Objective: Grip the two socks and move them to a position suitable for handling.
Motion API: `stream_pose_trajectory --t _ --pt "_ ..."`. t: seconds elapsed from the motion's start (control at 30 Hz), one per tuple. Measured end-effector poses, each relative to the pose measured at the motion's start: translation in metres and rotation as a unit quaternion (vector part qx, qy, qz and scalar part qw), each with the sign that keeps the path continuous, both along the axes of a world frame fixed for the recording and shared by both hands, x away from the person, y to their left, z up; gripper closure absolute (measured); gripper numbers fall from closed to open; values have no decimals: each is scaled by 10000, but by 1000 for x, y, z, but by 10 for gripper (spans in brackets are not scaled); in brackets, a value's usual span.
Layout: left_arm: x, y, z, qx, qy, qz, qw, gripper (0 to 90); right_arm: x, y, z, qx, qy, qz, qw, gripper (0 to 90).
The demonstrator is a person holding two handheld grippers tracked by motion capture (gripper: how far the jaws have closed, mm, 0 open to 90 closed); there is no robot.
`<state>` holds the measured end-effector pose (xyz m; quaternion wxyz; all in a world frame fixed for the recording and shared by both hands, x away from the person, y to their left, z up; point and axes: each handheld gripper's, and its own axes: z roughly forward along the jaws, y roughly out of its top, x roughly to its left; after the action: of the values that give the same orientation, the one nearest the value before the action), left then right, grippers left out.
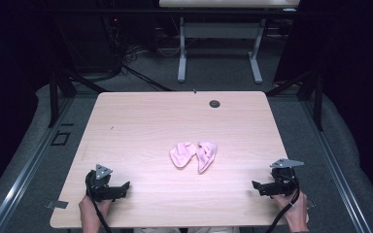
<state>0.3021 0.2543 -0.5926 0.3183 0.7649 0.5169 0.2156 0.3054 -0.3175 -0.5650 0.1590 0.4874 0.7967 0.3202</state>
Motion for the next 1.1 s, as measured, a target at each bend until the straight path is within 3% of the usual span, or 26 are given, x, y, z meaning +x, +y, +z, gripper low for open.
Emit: stream_pose_trajectory --t 0.3,0.43,0.57,0.8,0.97,1.1 --pt "0 0 0 2 -1 -1 10000 4 21 38 25 -149 -65 599 9981 0" --pt "0 0 0 8 -2 6 10000 5 36 64 40 -334 -64 982 9946 0" --pt "0 0 0 4 -2 3 10000 5 50 82 48 -520 129 1269 9905 0" --pt "0 0 0 -3 -5 13 10000 5 73 106 53 -615 424 1647 9835 0" --pt "0 0 0 0 -6 13 10000 5 84 121 55 -661 523 1753 9809 0" --pt "0 0 0 -2 -7 14 10000 5 101 139 54 -773 727 1848 9770 13"
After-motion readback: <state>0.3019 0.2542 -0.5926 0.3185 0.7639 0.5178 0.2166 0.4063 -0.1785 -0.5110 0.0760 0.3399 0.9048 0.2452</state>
